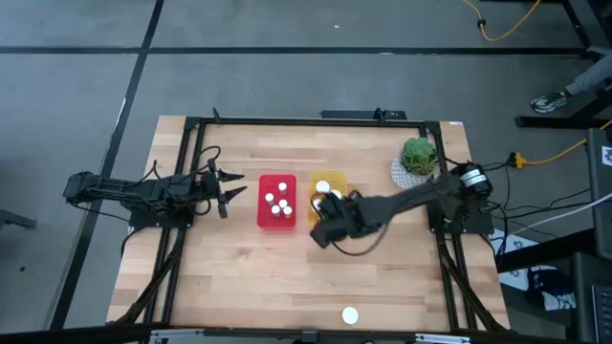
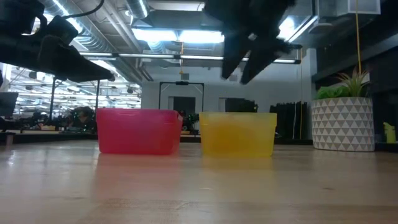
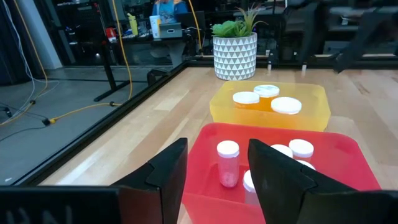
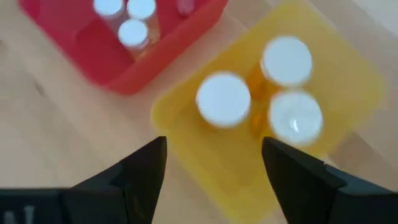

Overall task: Pick and place medicine bottles into bin by pill shape (circle, oval)
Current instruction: Put the large orange pill bottle into the yellow bin

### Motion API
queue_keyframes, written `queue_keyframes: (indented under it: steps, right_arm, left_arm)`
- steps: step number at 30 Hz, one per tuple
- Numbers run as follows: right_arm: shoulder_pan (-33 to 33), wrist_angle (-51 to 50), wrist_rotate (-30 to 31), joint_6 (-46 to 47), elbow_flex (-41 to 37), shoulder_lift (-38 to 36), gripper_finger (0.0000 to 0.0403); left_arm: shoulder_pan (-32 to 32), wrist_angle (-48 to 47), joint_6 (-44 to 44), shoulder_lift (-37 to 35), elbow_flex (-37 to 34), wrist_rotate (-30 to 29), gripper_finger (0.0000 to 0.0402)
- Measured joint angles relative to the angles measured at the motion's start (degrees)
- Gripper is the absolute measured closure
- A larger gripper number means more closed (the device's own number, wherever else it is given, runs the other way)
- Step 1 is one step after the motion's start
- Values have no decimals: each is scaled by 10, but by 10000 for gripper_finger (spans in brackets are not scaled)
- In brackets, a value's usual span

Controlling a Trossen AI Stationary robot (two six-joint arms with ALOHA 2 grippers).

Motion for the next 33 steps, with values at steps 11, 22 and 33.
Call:
queue_keyframes:
  steps: [11,22,33]
  right_arm:
    - [191,-113,12,207,0,-18,137]
    - [349,-71,4,300,0,-8,138]
    - [426,71,18,357,0,50,182]
  left_arm:
    - [0,0,0,0,0,0,240]
    - [0,0,0,0,0,0,239]
    - [0,0,0,0,0,0,240]
